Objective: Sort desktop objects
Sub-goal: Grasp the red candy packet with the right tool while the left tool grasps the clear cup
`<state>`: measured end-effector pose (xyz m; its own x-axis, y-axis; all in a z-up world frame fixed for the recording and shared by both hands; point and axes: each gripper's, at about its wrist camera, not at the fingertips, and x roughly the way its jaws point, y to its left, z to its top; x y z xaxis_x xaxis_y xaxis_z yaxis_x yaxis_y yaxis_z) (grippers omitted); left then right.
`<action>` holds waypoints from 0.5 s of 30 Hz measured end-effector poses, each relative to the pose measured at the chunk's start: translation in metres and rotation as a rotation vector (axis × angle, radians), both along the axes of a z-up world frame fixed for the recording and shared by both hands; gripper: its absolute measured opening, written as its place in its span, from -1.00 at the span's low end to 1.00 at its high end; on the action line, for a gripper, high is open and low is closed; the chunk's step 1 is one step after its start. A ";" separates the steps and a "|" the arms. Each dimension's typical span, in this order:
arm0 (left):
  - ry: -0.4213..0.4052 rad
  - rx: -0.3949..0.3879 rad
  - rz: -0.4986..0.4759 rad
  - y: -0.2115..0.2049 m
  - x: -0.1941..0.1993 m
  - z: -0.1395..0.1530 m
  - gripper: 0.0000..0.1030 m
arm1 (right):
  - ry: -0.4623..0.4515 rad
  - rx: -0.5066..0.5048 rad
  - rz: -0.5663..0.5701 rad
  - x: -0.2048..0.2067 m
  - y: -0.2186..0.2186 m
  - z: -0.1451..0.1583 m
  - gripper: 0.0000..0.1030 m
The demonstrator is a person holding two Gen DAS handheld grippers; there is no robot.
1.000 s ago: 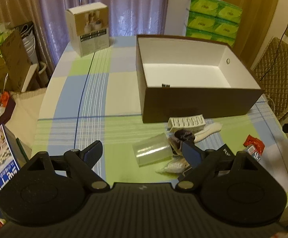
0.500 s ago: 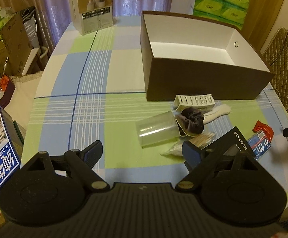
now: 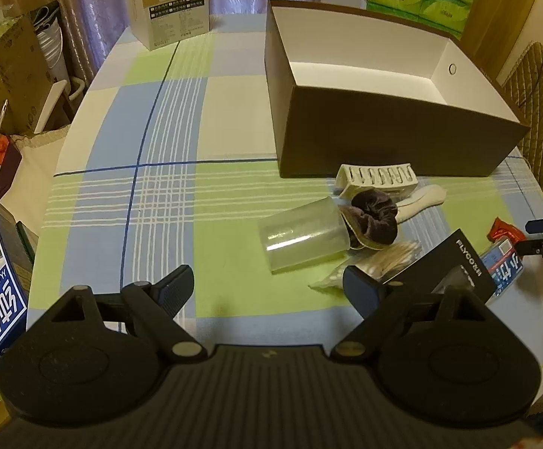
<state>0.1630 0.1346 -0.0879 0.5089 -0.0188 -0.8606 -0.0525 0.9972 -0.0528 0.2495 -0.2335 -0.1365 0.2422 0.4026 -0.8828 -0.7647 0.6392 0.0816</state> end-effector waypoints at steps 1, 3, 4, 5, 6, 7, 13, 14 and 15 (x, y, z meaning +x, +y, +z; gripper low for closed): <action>0.003 0.000 -0.007 0.000 0.001 -0.002 0.63 | 0.004 0.001 0.003 0.001 0.001 -0.002 -0.03; 0.011 0.004 -0.021 0.001 0.004 -0.006 0.61 | 0.009 -0.009 0.011 0.003 0.002 -0.007 -0.13; 0.013 0.008 -0.029 0.002 0.006 -0.008 0.60 | 0.013 -0.016 0.015 0.003 0.002 -0.009 -0.25; 0.016 0.012 -0.038 0.002 0.008 -0.010 0.59 | 0.020 -0.021 0.018 0.004 0.002 -0.011 -0.27; 0.020 0.018 -0.050 0.003 0.010 -0.012 0.57 | 0.024 -0.023 0.021 0.004 0.002 -0.012 -0.33; 0.022 0.021 -0.062 0.004 0.012 -0.014 0.56 | 0.022 -0.026 0.026 0.004 0.002 -0.013 -0.36; 0.020 0.065 -0.173 0.007 0.028 -0.025 0.44 | 0.021 -0.043 -0.018 0.008 -0.008 -0.014 -0.40; 0.021 0.070 -0.201 0.006 0.031 -0.027 0.43 | 0.022 -0.045 -0.033 0.010 -0.012 -0.013 -0.40; 0.021 0.079 -0.237 0.005 0.034 -0.029 0.39 | 0.022 -0.048 -0.046 0.011 -0.014 -0.013 -0.40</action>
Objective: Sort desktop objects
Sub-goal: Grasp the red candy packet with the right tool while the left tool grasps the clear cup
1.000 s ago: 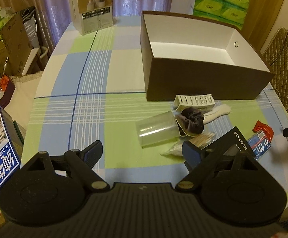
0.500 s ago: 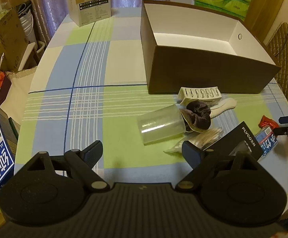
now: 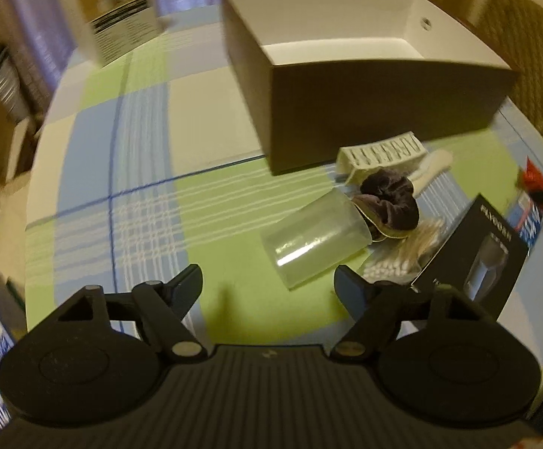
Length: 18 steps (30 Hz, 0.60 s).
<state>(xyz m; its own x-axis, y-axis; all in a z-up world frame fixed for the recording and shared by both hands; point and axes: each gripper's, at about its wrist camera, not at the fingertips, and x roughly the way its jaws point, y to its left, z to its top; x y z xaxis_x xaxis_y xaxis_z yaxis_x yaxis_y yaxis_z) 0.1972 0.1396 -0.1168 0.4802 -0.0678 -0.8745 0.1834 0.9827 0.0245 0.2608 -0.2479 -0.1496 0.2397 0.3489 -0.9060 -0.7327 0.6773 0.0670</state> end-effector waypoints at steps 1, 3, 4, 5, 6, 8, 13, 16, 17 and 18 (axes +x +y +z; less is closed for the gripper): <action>0.002 0.003 -0.037 -0.002 0.003 -0.002 0.39 | 0.000 -0.003 -0.013 0.001 -0.003 0.000 -0.40; 0.004 0.016 -0.122 -0.007 0.007 -0.005 0.39 | 0.002 -0.007 -0.037 0.004 -0.009 0.001 -0.40; 0.007 0.030 -0.177 -0.010 0.010 -0.007 0.39 | 0.003 -0.008 -0.048 0.005 -0.011 0.001 -0.40; 0.011 0.041 -0.218 -0.013 0.012 -0.010 0.39 | 0.005 -0.009 -0.056 0.005 -0.013 0.001 -0.40; 0.015 0.064 -0.265 -0.017 0.015 -0.014 0.39 | 0.006 -0.010 -0.065 0.005 -0.015 0.002 -0.40; 0.022 0.100 -0.330 -0.022 0.019 -0.020 0.39 | 0.007 -0.012 -0.078 0.005 -0.019 0.002 -0.40; 0.034 0.114 -0.444 -0.026 0.033 -0.029 0.38 | 0.011 -0.010 -0.113 0.004 -0.024 0.003 -0.40; 0.047 0.100 -0.489 -0.026 0.040 -0.036 0.38 | 0.010 -0.010 -0.132 0.003 -0.026 0.003 -0.40; 0.047 0.096 -0.502 -0.027 0.041 -0.038 0.38 | 0.011 -0.011 -0.138 0.003 -0.027 0.003 -0.40; 0.048 0.092 -0.512 -0.028 0.043 -0.040 0.38 | 0.012 -0.011 -0.143 0.003 -0.028 0.003 -0.40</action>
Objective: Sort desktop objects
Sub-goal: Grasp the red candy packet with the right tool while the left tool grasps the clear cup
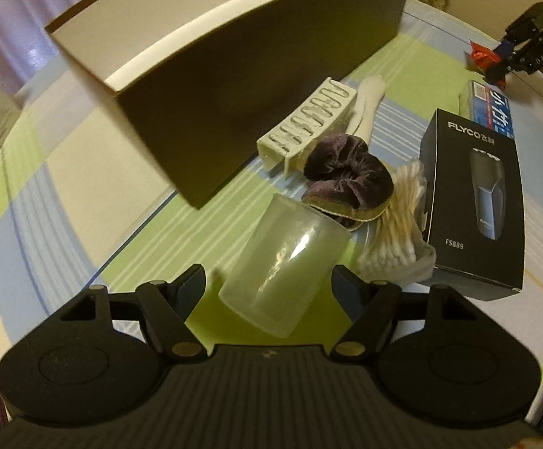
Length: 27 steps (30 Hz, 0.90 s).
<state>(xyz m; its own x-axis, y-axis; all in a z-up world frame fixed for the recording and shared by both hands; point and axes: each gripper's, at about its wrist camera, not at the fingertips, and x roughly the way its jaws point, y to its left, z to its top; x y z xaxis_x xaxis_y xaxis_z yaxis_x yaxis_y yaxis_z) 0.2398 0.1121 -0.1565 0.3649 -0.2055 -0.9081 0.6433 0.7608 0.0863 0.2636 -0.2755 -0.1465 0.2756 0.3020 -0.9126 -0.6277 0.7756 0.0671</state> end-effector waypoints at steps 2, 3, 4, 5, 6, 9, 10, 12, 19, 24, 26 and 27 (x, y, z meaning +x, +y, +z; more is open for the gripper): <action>0.002 -0.010 -0.022 -0.001 0.002 -0.003 0.38 | 0.001 0.000 -0.008 0.000 -0.001 0.000 -0.39; 0.003 -0.017 -0.033 -0.002 0.002 -0.005 0.38 | 0.001 0.000 -0.012 0.000 -0.002 0.000 -0.40; 0.005 -0.025 -0.042 -0.003 0.002 -0.006 0.36 | 0.002 0.002 -0.016 0.000 -0.003 0.000 -0.40; 0.006 -0.032 -0.049 -0.003 0.003 -0.008 0.31 | 0.003 0.003 -0.020 0.000 -0.003 0.001 -0.40; 0.008 -0.038 -0.050 -0.003 0.002 -0.010 0.14 | 0.003 0.004 -0.023 0.000 -0.003 0.001 -0.39; 0.013 -0.050 -0.028 -0.001 0.002 -0.011 -0.06 | -0.001 0.001 -0.026 -0.001 -0.002 0.001 -0.39; 0.008 -0.049 -0.015 0.000 0.000 -0.011 -0.06 | -0.003 0.000 -0.027 -0.001 -0.002 0.001 -0.39; 0.006 -0.041 0.022 0.004 -0.004 -0.011 -0.07 | -0.006 0.001 -0.029 0.000 -0.001 0.001 -0.39; 0.052 -0.055 0.218 0.033 -0.021 -0.010 -0.19 | -0.016 0.012 -0.012 -0.001 0.003 -0.001 -0.25; 0.051 -0.041 0.267 0.039 -0.026 -0.009 0.18 | -0.047 -0.012 0.022 -0.004 0.013 -0.004 -0.21; 0.051 -0.039 0.284 0.037 -0.023 -0.011 0.34 | -0.048 -0.011 0.020 -0.003 0.015 -0.004 -0.21; 0.056 -0.047 0.293 0.034 -0.020 -0.012 0.34 | -0.050 -0.011 0.020 -0.002 0.016 -0.005 -0.21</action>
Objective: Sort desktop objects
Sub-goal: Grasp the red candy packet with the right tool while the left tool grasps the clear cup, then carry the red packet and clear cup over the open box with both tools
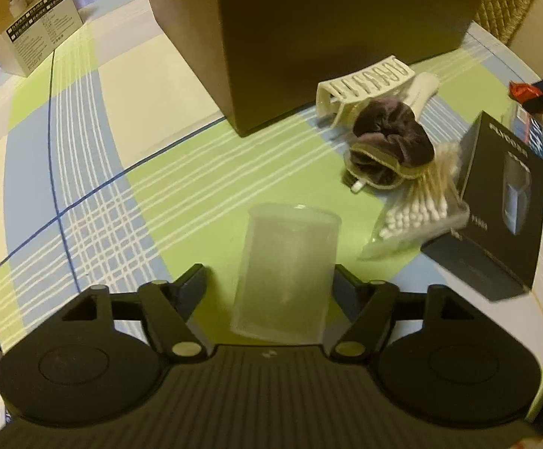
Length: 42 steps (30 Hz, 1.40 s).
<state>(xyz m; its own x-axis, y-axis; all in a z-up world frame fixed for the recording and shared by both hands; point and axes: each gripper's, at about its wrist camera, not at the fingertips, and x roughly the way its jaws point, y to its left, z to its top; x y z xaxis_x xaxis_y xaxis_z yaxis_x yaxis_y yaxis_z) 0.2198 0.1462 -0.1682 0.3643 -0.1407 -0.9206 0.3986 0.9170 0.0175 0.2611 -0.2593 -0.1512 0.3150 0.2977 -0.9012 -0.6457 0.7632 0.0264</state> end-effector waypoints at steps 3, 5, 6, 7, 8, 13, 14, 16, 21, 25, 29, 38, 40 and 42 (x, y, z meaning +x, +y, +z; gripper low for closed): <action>0.009 -0.032 0.026 -0.004 0.003 -0.002 0.24 | -0.006 -0.010 0.006 0.000 0.001 0.000 -0.21; 0.004 -0.036 0.029 -0.006 0.004 -0.001 0.02 | -0.006 -0.013 0.012 -0.001 0.001 0.000 -0.21; 0.002 -0.039 0.028 -0.007 0.003 0.000 -0.05 | -0.006 -0.012 0.013 -0.002 0.000 0.000 -0.21; 0.006 -0.039 0.031 -0.008 0.002 0.001 -0.06 | -0.007 -0.013 0.014 -0.002 -0.001 0.000 -0.21; 0.006 -0.033 0.032 -0.009 0.001 0.001 -0.06 | -0.004 -0.016 0.019 -0.002 -0.001 0.000 -0.21; 0.003 -0.022 0.058 -0.011 -0.006 0.002 -0.06 | -0.009 -0.018 0.020 -0.003 -0.002 0.001 -0.21; 0.002 -0.021 0.064 -0.011 -0.007 0.002 -0.06 | -0.009 -0.019 0.020 -0.003 -0.002 0.000 -0.21; 0.001 -0.023 0.081 -0.011 -0.010 0.002 -0.06 | -0.011 -0.021 0.028 -0.003 -0.001 0.001 -0.31; -0.008 -0.033 0.113 -0.012 -0.018 0.006 -0.06 | -0.006 -0.031 0.032 -0.005 0.000 0.002 -0.44; -0.024 -0.055 0.137 -0.011 -0.024 0.014 -0.06 | -0.010 -0.028 0.033 -0.007 0.001 0.007 -0.46; -0.050 -0.064 0.152 -0.012 -0.027 0.027 -0.06 | -0.020 -0.005 0.037 -0.008 0.004 0.019 -0.46; -0.146 -0.095 0.165 -0.012 -0.021 0.069 -0.06 | -0.048 0.077 0.074 -0.004 0.020 0.056 -0.46; -0.167 -0.103 0.159 -0.014 -0.016 0.079 -0.06 | -0.057 0.095 0.088 -0.001 0.026 0.066 -0.46; -0.187 -0.108 0.147 -0.016 -0.010 0.090 -0.06 | -0.071 0.115 0.106 0.002 0.032 0.077 -0.46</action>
